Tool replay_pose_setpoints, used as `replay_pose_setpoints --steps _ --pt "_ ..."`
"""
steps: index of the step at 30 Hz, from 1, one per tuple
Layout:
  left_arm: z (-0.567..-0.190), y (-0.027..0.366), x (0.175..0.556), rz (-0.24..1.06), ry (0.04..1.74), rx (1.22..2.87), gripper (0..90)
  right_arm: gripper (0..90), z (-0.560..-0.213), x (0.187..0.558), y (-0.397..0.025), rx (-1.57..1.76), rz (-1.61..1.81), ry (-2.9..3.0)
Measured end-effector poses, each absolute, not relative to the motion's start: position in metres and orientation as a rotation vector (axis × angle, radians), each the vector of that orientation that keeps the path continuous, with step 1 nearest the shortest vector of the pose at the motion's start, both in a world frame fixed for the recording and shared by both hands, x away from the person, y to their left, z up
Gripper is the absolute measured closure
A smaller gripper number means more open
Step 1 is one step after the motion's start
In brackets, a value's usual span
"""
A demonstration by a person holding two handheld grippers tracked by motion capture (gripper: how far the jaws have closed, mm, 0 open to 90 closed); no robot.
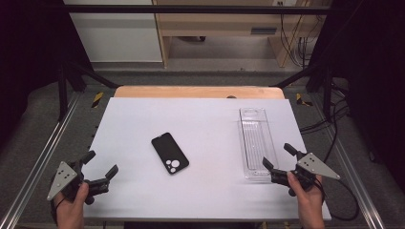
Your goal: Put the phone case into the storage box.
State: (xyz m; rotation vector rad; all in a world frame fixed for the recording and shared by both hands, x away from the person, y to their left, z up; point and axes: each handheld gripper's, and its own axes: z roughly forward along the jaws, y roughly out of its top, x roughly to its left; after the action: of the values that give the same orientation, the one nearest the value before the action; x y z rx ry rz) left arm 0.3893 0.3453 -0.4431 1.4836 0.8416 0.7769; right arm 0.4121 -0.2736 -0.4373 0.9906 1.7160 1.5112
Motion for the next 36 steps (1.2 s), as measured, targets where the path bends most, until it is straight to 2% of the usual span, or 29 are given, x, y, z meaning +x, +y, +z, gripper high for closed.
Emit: replay_pose_setpoints --steps 10,20,27,36 --pt "-0.445 0.343 0.391 0.77 0.849 1.495 1.5 5.5 -0.438 0.411 -0.272 1.03 1.462 1.696" --pt "-0.446 0.342 0.392 0.766 0.853 1.502 1.6 3.7 -0.429 0.405 -0.253 1.037 1.405 1.624" --pt "-0.446 0.342 0.392 0.766 0.853 1.502 1.6 4.4 -0.417 0.395 -0.231 1.009 1.418 1.584" --pt "-0.446 0.342 0.392 0.765 0.85 1.502 1.6 5.8 -0.414 0.387 -0.179 0.921 1.447 1.681"
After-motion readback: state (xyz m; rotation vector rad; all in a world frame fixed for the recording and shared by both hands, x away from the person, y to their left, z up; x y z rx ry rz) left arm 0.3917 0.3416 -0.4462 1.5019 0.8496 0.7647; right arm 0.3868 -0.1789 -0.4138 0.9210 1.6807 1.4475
